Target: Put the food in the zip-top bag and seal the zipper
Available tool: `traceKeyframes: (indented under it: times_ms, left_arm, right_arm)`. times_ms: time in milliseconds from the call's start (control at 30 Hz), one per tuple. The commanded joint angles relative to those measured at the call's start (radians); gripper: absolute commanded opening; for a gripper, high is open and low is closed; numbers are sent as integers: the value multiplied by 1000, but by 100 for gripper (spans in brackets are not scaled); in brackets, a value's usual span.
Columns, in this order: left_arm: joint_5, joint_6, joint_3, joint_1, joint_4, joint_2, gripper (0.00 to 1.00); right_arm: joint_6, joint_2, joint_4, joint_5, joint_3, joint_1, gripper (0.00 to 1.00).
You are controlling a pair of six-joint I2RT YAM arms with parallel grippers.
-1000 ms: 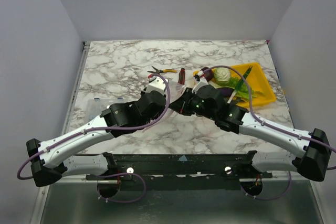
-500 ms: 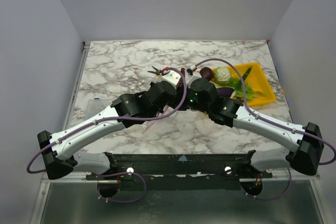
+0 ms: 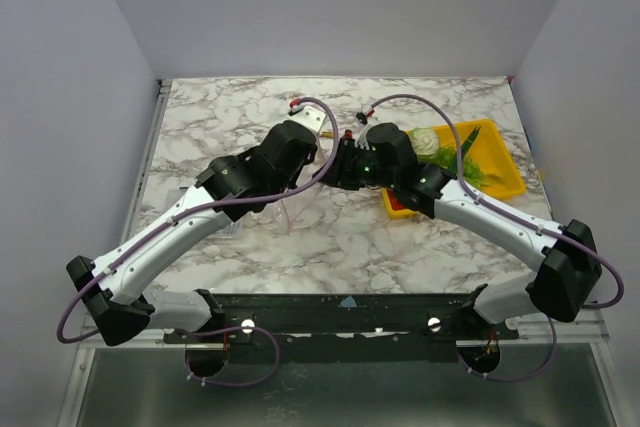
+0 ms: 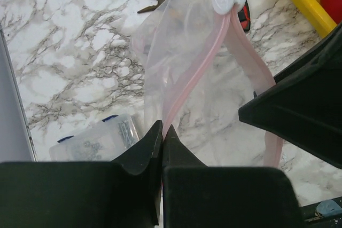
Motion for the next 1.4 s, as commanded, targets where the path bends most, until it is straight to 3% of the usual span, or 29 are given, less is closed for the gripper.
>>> traceKeyframes:
  times_ms: [0,100,267,467,633,767,933,1067,1200,1367]
  left_arm:
    - [60,-13,-31,24,5,59,0]
    - [80,-42,-52,34,43,69,0]
    - [171,-70,-79,61,104,78,0]
    - [343,-130,-116,125,139,62,0]
    - [429,-139,-150,146,169,34,0]
    - [473,-142,-167,148,174,30,0]
    - [495,-144,-188,147,181,27,0]
    - [499,-141,-195,148,186,26,0]
    - [494,-135,-194,147,180,35,0]
    - [489,-127,-200,148,188,36,0]
  right_arm:
    - [-57,-16,-98,-24,53,1,42]
    - [-81,-76,-181,51,65,1,57]
    - [-114,-176,-305,186,80,0,73]
    - [-111,-276,-387,470,13,-66,73]
    - [-123,-259,-341,299,-95,-401,55]
    - [-110,-203,-327,292,-124,-563,55]
    - [-142,-129,-222,171,-196,-792,54]
    - [-182,-55,-163,141,-215,-888,59]
    - [-192,13,-46,-15,-272,-979,60]
    - [-207,95,55,-111,-261,-998,67]
